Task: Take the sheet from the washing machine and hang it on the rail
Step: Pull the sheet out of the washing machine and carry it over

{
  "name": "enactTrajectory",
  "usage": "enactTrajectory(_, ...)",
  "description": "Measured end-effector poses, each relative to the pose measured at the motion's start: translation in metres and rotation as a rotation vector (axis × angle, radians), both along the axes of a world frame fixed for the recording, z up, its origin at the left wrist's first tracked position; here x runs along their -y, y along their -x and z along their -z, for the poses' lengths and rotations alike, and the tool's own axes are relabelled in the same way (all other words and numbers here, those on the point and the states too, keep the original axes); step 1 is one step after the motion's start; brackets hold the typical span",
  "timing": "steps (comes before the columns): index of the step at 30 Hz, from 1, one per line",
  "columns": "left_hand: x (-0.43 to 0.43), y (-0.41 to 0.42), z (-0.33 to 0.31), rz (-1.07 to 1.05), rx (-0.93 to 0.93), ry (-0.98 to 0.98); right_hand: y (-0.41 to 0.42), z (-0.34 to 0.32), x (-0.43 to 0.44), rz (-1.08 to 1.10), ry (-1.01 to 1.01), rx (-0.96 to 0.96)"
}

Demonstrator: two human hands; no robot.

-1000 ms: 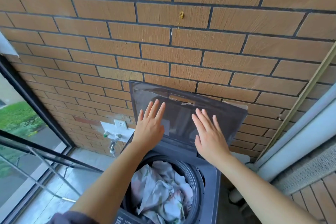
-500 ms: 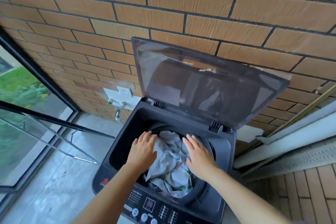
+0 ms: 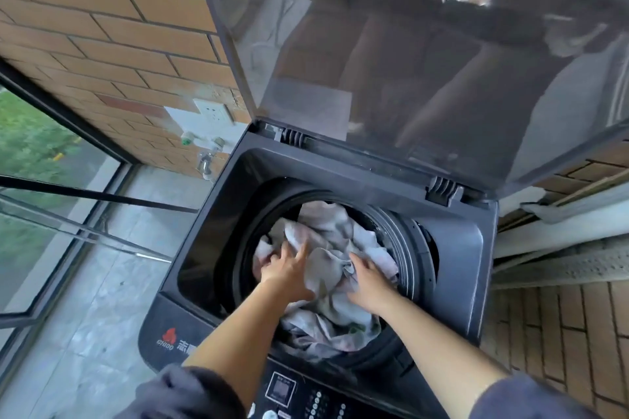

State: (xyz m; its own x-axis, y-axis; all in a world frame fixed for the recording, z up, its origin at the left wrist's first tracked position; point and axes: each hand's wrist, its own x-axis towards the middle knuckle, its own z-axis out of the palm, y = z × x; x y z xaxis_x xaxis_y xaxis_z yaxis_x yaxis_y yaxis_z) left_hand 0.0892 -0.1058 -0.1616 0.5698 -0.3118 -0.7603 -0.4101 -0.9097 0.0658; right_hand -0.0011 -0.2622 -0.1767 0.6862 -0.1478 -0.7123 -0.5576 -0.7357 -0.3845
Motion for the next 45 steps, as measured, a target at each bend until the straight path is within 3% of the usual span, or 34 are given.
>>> enactTrajectory(2,0.005,-0.001,0.013,-0.016,-0.057,-0.028,0.000,0.017,-0.002,0.000,-0.009,-0.052)
enactTrajectory(7,0.011,-0.005,0.019,-0.007,0.049,0.101,0.000,0.034,-0.003,0.045,-0.016,-0.064)
enactTrajectory(11,0.010,-0.009,-0.010,-0.460,-0.010,0.453,0.004,0.018,-0.001,0.072,-0.092,-0.016)
enactTrajectory(16,0.009,-0.022,-0.079,-1.103,-0.285,0.833,0.006,-0.006,-0.009,0.117,-0.159,0.057)
enactTrajectory(18,0.008,-0.023,-0.102,-1.205,-0.447,0.923,0.003,-0.018,-0.018,0.096,-0.128,0.090)
enactTrajectory(22,0.010,-0.022,-0.122,-1.206,-0.587,1.043,-0.017,-0.030,-0.034,0.241,-0.226,0.159)
enactTrajectory(25,0.010,-0.021,-0.129,-1.251,-0.595,1.101,-0.017,-0.037,-0.024,0.308,-0.151,0.194)
enactTrajectory(29,0.005,-0.030,-0.118,-1.257,-0.284,1.034,-0.001,-0.044,-0.007,0.734,-0.340,0.306)
enactTrajectory(31,0.000,-0.030,-0.102,-1.212,-0.185,0.964,0.003,-0.051,-0.003,0.840,-0.405,0.350)
enactTrajectory(35,-0.011,-0.019,-0.083,-0.896,-0.092,0.781,0.001,-0.071,0.008,0.942,-0.487,0.410)
enactTrajectory(40,-0.008,-0.003,-0.101,-0.719,-0.585,0.868,-0.011,-0.102,0.017,1.007,-0.450,0.438)
enactTrajectory(43,0.003,0.008,-0.112,-0.525,-0.741,0.953,-0.015,-0.126,0.014,0.963,-0.541,0.475)
enactTrajectory(45,0.012,0.015,-0.114,-0.465,-0.727,0.985,-0.015,-0.135,0.009,0.935,-0.578,0.505)
